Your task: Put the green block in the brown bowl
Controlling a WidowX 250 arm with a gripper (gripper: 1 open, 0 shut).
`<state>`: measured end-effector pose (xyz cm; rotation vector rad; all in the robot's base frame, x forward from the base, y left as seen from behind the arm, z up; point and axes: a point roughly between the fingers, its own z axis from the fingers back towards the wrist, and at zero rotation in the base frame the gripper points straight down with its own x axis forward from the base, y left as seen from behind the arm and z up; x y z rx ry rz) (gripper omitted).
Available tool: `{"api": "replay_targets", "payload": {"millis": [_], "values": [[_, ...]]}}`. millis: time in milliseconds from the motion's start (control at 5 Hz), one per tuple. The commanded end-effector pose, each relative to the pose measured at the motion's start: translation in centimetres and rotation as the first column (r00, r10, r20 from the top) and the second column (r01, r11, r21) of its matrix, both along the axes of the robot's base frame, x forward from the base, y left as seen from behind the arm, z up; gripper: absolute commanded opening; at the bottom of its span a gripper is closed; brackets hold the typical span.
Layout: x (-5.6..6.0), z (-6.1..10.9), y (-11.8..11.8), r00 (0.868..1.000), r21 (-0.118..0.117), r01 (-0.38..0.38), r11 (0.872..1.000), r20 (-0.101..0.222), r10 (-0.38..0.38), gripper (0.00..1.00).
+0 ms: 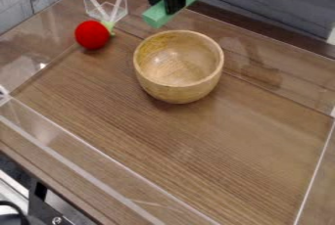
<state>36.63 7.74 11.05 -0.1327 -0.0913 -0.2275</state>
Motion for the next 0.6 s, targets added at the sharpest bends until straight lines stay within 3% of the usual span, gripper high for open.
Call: {"api": "replay_targets", "payload": {"millis": [0, 400], "values": [[0.7, 0.5, -0.9, 0.994, 0.027, 0.103, 0.994, 0.034, -0.104, 0.00], [0.6, -2.1, -1.5, 0.977, 0.017, 0.212, 0.977, -0.010, -0.212, 0.00]]}}
